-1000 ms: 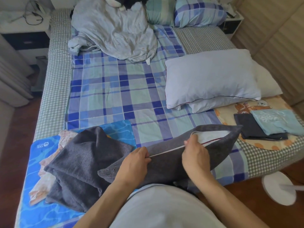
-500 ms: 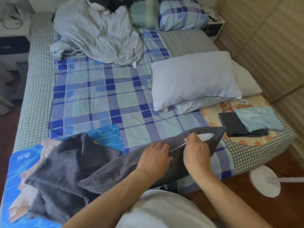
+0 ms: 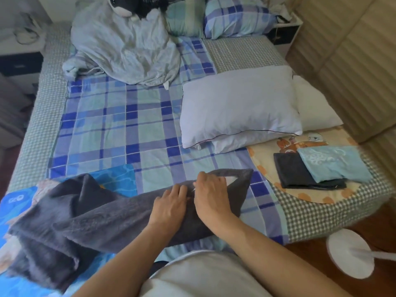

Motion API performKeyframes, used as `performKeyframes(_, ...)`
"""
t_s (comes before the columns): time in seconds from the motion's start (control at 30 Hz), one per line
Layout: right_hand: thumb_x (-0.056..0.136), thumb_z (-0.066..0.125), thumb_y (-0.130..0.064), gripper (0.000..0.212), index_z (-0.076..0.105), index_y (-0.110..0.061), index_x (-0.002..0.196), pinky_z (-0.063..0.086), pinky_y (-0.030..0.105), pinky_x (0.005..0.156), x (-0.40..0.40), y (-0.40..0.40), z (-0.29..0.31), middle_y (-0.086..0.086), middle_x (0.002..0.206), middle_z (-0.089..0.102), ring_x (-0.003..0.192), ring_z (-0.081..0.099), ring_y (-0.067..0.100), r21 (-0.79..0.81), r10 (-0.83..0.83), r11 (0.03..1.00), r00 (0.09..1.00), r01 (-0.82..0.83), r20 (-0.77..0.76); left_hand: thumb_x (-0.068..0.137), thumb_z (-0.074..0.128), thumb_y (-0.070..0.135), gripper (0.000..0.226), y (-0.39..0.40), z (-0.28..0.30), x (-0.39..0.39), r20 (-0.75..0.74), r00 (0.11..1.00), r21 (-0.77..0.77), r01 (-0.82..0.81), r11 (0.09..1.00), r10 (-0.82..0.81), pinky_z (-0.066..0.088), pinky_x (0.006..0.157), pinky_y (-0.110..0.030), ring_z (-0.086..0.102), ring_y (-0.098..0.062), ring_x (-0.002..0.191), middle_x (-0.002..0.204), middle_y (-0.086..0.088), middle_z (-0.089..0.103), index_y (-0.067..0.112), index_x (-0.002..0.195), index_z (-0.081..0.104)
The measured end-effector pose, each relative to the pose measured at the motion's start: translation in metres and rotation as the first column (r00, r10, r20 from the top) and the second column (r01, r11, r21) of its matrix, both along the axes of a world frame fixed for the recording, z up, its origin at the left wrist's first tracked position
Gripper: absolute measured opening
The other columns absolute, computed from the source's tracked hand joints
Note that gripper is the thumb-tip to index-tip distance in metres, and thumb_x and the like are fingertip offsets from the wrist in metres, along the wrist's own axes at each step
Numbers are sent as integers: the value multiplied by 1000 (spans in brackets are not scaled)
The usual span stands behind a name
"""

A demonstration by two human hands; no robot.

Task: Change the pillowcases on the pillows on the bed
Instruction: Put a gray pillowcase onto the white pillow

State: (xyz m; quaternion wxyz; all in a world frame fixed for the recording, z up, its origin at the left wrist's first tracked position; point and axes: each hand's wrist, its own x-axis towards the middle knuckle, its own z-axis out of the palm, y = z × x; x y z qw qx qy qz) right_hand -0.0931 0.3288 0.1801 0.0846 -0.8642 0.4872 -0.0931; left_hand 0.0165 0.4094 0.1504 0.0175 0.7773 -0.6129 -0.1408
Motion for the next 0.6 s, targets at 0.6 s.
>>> performKeyframes(0.6, 80, 75, -7, 21, 65, -8, 98, 42, 47, 91, -86, -124, -9, 11, 106, 59, 103, 49, 34, -116, -11, 993, 999, 5, -52, 98, 53, 31, 24, -9, -2, -6, 123, 986, -73, -104, 992, 112, 47, 97, -44, 57, -26, 105, 117, 0, 59, 28, 121, 57)
